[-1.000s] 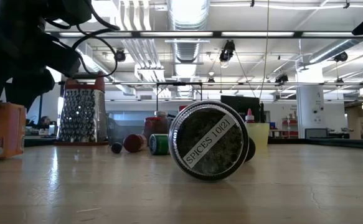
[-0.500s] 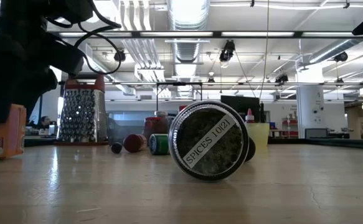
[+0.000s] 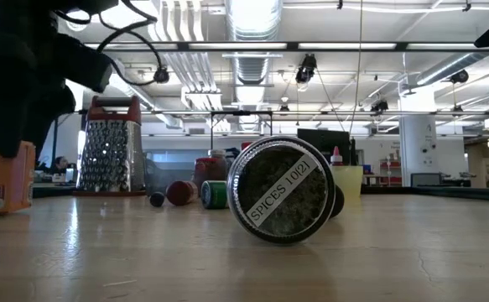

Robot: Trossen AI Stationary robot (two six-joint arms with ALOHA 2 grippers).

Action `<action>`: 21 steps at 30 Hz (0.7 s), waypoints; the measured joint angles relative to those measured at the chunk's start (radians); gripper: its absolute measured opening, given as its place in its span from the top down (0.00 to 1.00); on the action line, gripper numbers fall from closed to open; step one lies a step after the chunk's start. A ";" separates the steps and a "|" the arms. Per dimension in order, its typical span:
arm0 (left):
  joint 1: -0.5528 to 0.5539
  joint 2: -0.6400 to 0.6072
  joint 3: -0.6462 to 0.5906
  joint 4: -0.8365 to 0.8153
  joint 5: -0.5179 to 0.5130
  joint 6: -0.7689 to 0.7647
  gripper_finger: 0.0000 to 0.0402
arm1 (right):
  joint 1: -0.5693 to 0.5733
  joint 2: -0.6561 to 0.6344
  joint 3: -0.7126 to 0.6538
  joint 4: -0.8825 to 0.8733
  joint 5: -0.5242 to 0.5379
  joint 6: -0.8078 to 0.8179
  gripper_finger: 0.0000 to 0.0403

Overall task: Pick & Place Kitchen Items
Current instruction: Put the orange cereal box into the yellow bin

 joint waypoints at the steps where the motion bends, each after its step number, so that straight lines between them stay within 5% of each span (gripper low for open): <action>1: 0.000 -0.007 0.000 0.000 -0.006 -0.001 0.36 | 0.000 0.000 0.000 0.000 0.000 0.000 0.98; 12: -0.007 -0.112 0.000 0.035 -0.135 -0.014 0.44 | 0.000 0.000 0.000 0.000 0.000 0.000 0.98; 21: -0.007 -0.230 0.000 0.187 -0.338 0.075 0.50 | 0.000 0.000 0.000 0.000 0.000 0.000 0.98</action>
